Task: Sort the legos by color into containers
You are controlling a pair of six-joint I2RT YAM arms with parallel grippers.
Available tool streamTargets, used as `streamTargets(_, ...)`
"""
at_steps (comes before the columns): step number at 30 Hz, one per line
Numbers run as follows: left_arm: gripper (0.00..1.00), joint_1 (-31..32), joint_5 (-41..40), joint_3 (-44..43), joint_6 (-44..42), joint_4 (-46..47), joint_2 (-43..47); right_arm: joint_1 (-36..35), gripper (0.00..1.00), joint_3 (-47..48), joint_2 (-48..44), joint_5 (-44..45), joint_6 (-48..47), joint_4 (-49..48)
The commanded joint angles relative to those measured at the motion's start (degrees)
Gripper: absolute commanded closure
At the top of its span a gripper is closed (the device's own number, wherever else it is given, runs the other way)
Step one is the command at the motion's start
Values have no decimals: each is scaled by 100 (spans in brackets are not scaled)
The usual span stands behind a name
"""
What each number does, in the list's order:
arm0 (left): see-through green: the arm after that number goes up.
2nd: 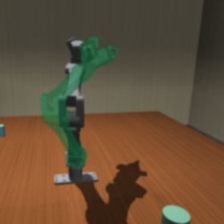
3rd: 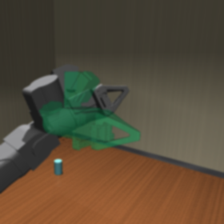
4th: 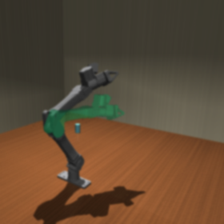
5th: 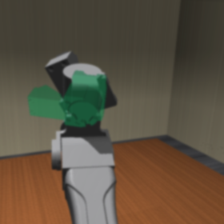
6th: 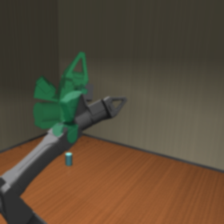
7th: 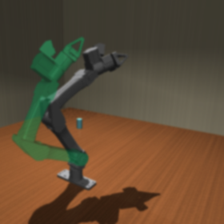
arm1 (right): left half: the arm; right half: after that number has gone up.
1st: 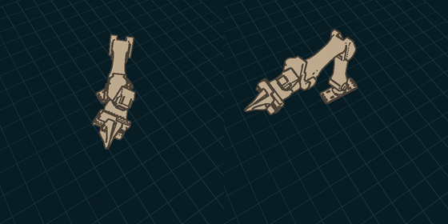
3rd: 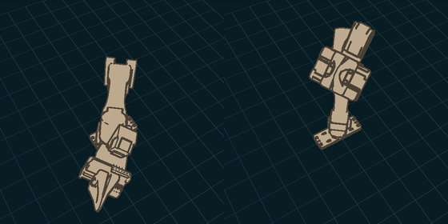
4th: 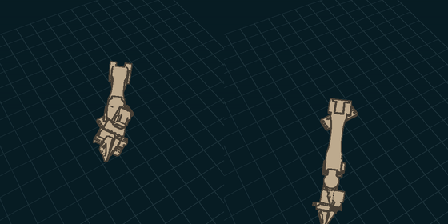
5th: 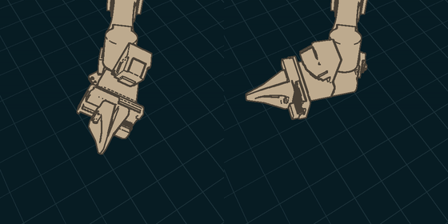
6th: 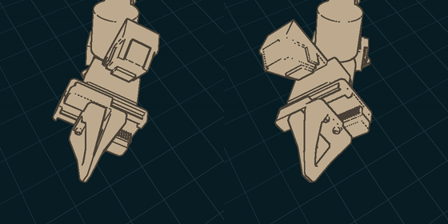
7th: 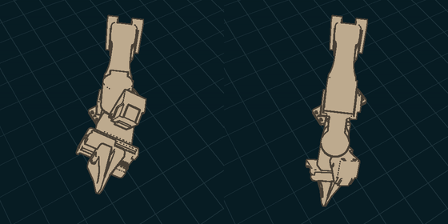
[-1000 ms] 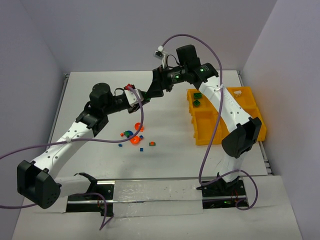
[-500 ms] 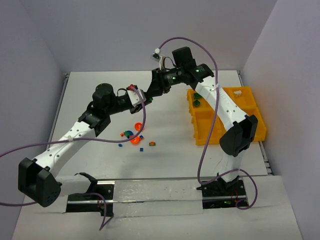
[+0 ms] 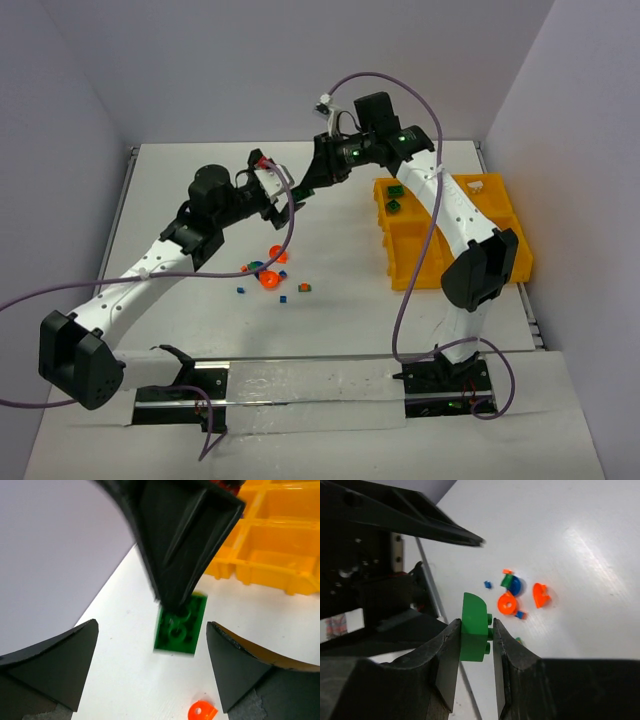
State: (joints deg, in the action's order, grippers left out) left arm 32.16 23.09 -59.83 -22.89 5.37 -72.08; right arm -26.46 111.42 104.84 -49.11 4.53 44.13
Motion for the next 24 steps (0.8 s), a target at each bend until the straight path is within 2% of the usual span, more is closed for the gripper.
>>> streamTargets(1, 1, -44, -742, -278, 405, 116, 56, 558, 100, -26, -124, 276, -336, 110)
streamTargets(6, 1, -227, -987, -263, 653, 15, 174, 1322, 100, -87, -10, 1072, -958, 313)
streamTargets(9, 1, -268, -1343, -535, 885, -282, 80, 1788, 100, 53, 177, 1668, -1265, 302)
streamTargets(14, 1, -455, -1733, -1106, 1527, -1221, -389, 2172, 100, 195, 531, 3224, -1855, 41)
streamTargets(16, 1, -697, -1598, -1367, 1721, -1631, -563, 2190, 100, 62, 635, 3816, -2436, -46)
streamTargets(20, 1, -1055, -1118, -1689, 1760, -2205, -721, 2207, 100, -146, 836, 4385, -3145, -151)
streamTargets(24, 1, -1141, -921, -1762, 1630, -2449, -840, 2200, 100, -183, 976, 4535, -3537, -211)
